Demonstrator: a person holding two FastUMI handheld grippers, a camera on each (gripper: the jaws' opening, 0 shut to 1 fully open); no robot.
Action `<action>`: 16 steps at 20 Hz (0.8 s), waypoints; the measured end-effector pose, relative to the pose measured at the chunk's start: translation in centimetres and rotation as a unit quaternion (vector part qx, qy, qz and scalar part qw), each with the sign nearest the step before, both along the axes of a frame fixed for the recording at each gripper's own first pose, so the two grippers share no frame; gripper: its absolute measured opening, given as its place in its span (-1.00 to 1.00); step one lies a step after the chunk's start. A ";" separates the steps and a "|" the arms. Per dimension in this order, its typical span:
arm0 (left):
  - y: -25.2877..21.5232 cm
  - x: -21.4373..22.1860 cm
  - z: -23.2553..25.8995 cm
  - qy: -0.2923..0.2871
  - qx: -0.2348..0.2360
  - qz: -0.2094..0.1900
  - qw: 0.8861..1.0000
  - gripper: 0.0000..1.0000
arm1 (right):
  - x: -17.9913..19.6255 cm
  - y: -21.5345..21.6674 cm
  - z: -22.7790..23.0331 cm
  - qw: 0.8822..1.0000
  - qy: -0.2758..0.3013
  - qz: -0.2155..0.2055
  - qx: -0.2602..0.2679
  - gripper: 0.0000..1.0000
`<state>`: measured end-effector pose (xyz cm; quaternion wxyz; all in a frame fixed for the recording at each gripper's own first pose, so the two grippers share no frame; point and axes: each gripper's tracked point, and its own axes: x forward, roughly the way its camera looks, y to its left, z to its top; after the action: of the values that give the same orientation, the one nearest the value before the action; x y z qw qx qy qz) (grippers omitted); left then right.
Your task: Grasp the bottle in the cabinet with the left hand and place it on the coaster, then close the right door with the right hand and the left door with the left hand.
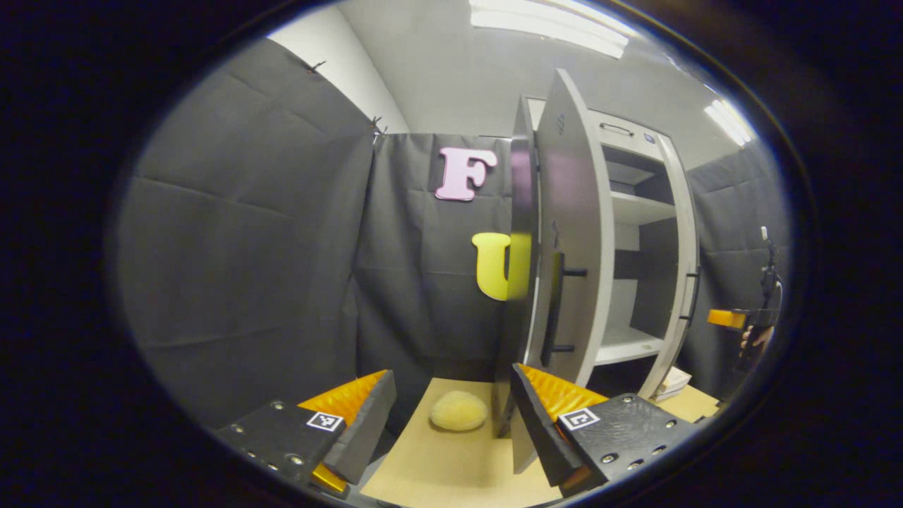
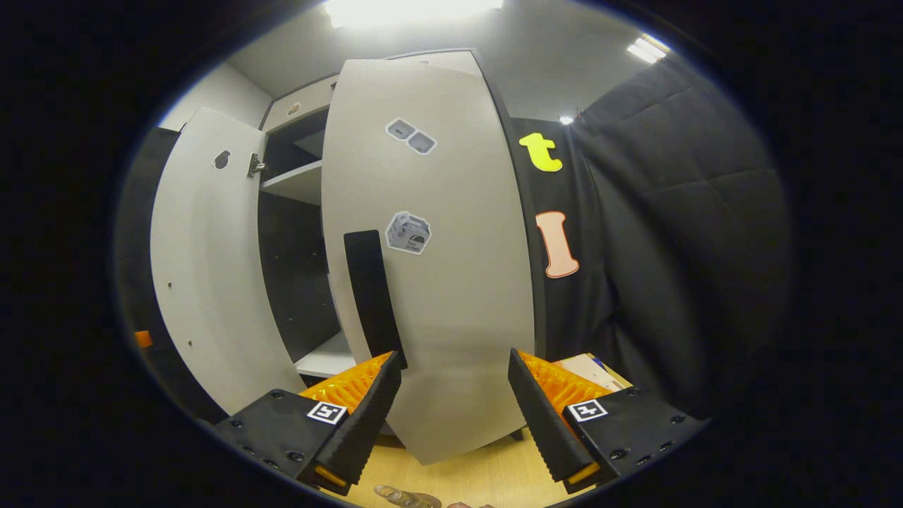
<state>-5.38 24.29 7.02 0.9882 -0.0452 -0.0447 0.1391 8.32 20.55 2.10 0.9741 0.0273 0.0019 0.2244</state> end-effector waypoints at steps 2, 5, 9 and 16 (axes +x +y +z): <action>1.1 1.5 0.2 0.007 -0.008 -0.012 1.000 0.89 | -0.1 0.3 -0.5 1.000 0.002 -0.004 0.001 0.96; 2.9 4.0 0.9 0.008 -0.013 -0.018 1.000 0.89 | -0.6 -0.5 -0.6 1.000 0.000 -0.017 0.001 0.95; 2.7 8.6 3.0 -0.008 -0.024 -0.058 0.998 0.89 | -1.2 -2.5 -1.4 0.999 0.003 -0.047 0.009 0.95; -0.5 14.9 5.2 -0.010 0.006 -0.121 0.993 0.89 | -1.2 -6.1 -2.9 0.994 0.022 -0.104 0.029 0.95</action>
<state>9.51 23.74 12.17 0.9975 -0.0462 -0.0497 0.0175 7.15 14.43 -0.81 0.9907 0.0602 0.0141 0.1208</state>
